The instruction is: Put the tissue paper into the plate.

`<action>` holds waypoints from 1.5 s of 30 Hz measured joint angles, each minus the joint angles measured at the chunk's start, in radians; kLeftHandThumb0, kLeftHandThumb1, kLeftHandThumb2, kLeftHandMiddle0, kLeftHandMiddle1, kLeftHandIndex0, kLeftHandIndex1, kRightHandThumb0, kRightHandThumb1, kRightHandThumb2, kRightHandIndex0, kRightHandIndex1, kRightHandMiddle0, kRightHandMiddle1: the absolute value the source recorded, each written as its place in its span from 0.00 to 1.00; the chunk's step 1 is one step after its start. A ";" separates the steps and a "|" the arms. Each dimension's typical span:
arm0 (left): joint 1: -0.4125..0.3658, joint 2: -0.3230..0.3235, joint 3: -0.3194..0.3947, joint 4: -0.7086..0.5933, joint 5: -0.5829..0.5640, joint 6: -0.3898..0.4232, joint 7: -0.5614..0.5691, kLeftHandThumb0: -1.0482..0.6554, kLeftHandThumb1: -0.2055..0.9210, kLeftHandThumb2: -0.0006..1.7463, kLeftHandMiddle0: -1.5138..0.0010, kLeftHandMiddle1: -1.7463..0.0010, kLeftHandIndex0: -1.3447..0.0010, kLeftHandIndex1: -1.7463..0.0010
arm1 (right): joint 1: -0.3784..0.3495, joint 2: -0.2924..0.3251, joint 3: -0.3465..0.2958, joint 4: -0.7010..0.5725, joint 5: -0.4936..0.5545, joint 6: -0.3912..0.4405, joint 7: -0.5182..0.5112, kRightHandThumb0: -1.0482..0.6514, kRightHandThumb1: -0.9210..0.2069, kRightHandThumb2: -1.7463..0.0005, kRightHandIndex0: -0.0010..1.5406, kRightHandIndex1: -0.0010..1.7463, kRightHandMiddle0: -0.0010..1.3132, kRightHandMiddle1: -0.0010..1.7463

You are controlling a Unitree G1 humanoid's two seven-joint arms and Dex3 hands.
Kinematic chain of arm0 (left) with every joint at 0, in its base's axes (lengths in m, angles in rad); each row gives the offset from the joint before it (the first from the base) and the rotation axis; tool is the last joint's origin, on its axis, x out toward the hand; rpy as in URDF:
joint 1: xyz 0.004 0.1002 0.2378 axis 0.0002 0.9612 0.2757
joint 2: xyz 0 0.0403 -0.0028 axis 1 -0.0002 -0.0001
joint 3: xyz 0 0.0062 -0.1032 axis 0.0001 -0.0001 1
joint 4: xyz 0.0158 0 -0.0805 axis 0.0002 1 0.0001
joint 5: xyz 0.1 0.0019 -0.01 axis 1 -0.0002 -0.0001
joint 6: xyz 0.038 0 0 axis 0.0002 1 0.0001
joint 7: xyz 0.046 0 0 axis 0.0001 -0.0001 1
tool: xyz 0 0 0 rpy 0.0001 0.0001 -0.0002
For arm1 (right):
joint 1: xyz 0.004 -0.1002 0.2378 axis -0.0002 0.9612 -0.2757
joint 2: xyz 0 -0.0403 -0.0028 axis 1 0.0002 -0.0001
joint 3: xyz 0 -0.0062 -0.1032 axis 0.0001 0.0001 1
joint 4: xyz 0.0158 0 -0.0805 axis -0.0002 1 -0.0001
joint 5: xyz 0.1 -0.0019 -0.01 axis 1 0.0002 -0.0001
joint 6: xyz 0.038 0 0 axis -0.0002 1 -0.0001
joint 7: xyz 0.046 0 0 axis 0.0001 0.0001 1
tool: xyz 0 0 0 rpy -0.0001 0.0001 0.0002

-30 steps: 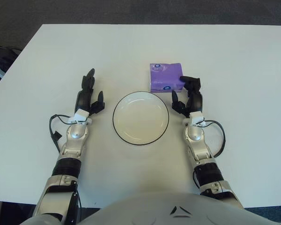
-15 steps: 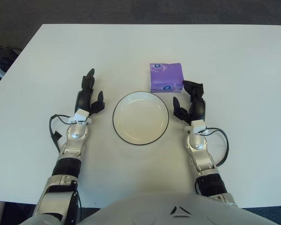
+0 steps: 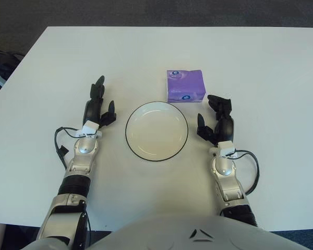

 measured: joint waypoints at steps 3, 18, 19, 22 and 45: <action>0.000 0.000 0.000 0.000 0.000 0.000 0.000 0.22 1.00 0.48 0.83 1.00 1.00 0.73 | 0.006 0.000 -0.005 -0.009 -0.022 0.002 -0.018 0.38 0.21 0.54 0.20 0.44 0.03 0.63; -0.013 0.000 0.001 0.009 -0.001 0.000 0.000 0.21 1.00 0.47 0.83 1.00 1.00 0.73 | -0.249 -0.079 -0.137 -0.045 -0.021 0.093 -0.007 0.36 0.22 0.54 0.17 0.45 0.06 0.63; -0.015 0.000 0.001 0.010 -0.001 0.000 0.000 0.21 1.00 0.47 0.83 1.00 1.00 0.73 | -0.273 -0.091 -0.144 -0.044 -0.022 0.094 -0.005 0.36 0.22 0.55 0.18 0.45 0.06 0.63; -0.022 0.000 0.001 0.016 -0.001 0.000 0.001 0.21 1.00 0.47 0.83 1.00 1.00 0.73 | -0.329 -0.130 -0.164 -0.044 -0.030 0.096 0.003 0.35 0.20 0.56 0.18 0.46 0.05 0.63; -0.048 0.002 0.006 0.050 0.005 -0.001 0.010 0.22 1.00 0.47 0.85 1.00 1.00 0.76 | -0.550 -0.404 -0.148 0.018 -0.245 0.107 0.086 0.26 0.02 0.75 0.13 0.40 0.00 0.54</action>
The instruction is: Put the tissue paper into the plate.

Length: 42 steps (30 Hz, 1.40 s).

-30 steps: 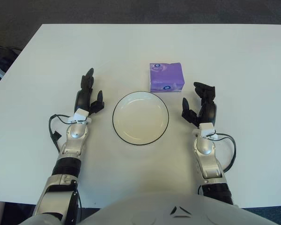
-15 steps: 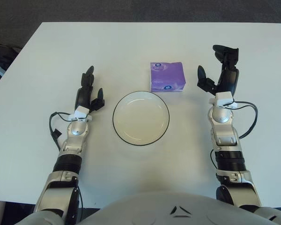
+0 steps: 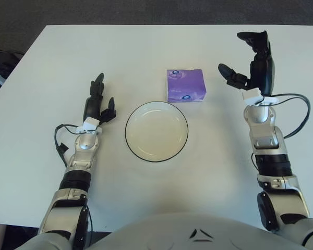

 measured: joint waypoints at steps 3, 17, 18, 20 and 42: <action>-0.003 0.000 0.000 0.003 0.000 0.000 0.000 0.22 1.00 0.47 0.85 1.00 1.00 0.76 | -0.050 -0.037 0.021 0.039 -0.025 -0.016 0.013 0.25 0.01 0.76 0.12 0.33 0.00 0.50; -0.026 0.005 0.001 0.033 0.000 -0.008 0.000 0.20 1.00 0.48 0.87 1.00 1.00 0.80 | -0.191 -0.191 0.147 0.121 -0.168 -0.056 0.166 0.16 0.00 0.74 0.04 0.13 0.00 0.26; -0.027 0.006 0.001 0.035 0.000 -0.009 0.000 0.20 1.00 0.48 0.87 1.00 1.00 0.80 | -0.208 -0.201 0.159 0.135 -0.176 -0.059 0.185 0.14 0.00 0.73 0.03 0.12 0.00 0.24; -0.029 0.006 0.000 0.038 0.001 -0.011 0.000 0.20 1.00 0.48 0.87 1.00 1.00 0.80 | -0.244 -0.222 0.185 0.171 -0.194 -0.065 0.217 0.12 0.00 0.70 0.02 0.09 0.00 0.21; -0.051 0.009 0.000 0.067 0.001 -0.028 0.000 0.21 1.00 0.49 0.87 1.00 1.00 0.79 | -0.484 -0.239 0.396 0.505 -0.306 -0.173 0.280 0.00 0.00 0.83 0.00 0.00 0.00 0.00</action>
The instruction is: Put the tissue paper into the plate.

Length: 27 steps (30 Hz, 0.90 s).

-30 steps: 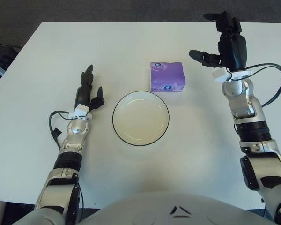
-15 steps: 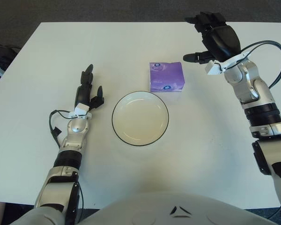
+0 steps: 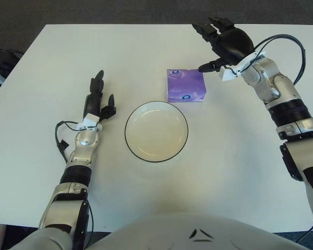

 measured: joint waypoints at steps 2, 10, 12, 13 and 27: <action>-0.001 0.000 0.000 0.001 0.001 -0.001 0.000 0.21 1.00 0.49 0.87 1.00 1.00 0.79 | -0.017 0.014 0.024 0.047 -0.018 -0.002 -0.009 0.00 0.00 0.84 0.00 0.00 0.00 0.00; -0.002 0.000 -0.001 0.001 0.003 -0.005 0.000 0.21 1.00 0.48 0.88 1.00 1.00 0.79 | -0.045 0.049 0.090 0.160 -0.053 -0.010 -0.024 0.00 0.00 0.85 0.00 0.00 0.00 0.00; -0.002 0.000 -0.001 0.001 0.003 -0.005 0.000 0.21 1.00 0.48 0.88 1.00 1.00 0.79 | -0.048 0.052 0.097 0.175 -0.053 -0.014 -0.023 0.00 0.00 0.85 0.00 0.00 0.00 0.00; -0.002 0.000 -0.001 0.001 0.003 -0.005 0.000 0.21 1.00 0.48 0.88 1.00 1.00 0.79 | -0.051 0.052 0.101 0.181 -0.054 -0.015 -0.023 0.00 0.00 0.85 0.00 0.00 0.00 0.00; -0.002 0.000 0.000 0.001 0.003 -0.005 -0.001 0.21 1.00 0.48 0.88 1.00 1.00 0.80 | -0.081 0.059 0.130 0.213 -0.053 -0.015 -0.017 0.00 0.00 0.87 0.00 0.00 0.00 0.00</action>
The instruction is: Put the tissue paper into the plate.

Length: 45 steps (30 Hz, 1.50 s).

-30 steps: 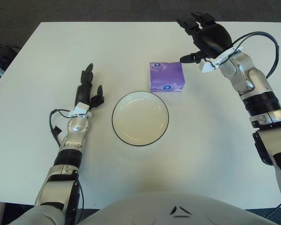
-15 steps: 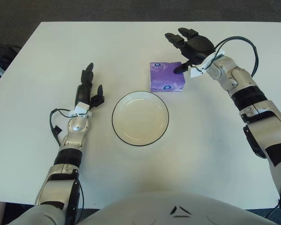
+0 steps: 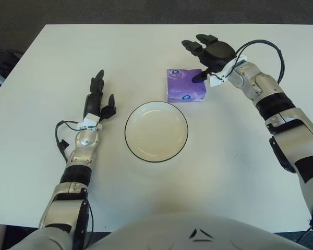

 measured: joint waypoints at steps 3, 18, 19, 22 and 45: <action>0.000 0.000 0.000 0.000 0.000 0.000 -0.002 0.21 1.00 0.48 0.88 1.00 1.00 0.81 | 0.000 0.000 0.000 0.000 0.002 0.001 0.004 0.00 0.00 0.87 0.00 0.00 0.00 0.00; -0.003 0.000 0.000 0.003 0.002 0.000 -0.006 0.20 1.00 0.49 0.87 1.00 1.00 0.81 | 0.000 0.000 -0.008 -0.019 0.010 0.033 0.039 0.00 0.00 0.86 0.00 0.00 0.00 0.00; -0.003 0.001 0.000 0.003 0.002 0.000 -0.006 0.20 1.00 0.49 0.87 1.00 1.00 0.81 | 0.000 0.000 -0.009 -0.021 0.011 0.035 0.039 0.00 0.00 0.86 0.00 0.00 0.00 0.00; -0.003 0.001 0.000 0.004 0.002 0.000 -0.006 0.20 1.00 0.49 0.87 1.00 1.00 0.81 | 0.000 0.000 -0.013 -0.025 0.020 0.036 0.039 0.00 0.00 0.85 0.00 0.00 0.00 0.00; -0.006 0.001 -0.001 0.007 0.005 0.002 -0.006 0.19 1.00 0.50 0.87 1.00 1.00 0.80 | 0.024 -0.076 -0.118 -0.257 0.100 0.047 0.140 0.00 0.00 0.79 0.00 0.00 0.00 0.00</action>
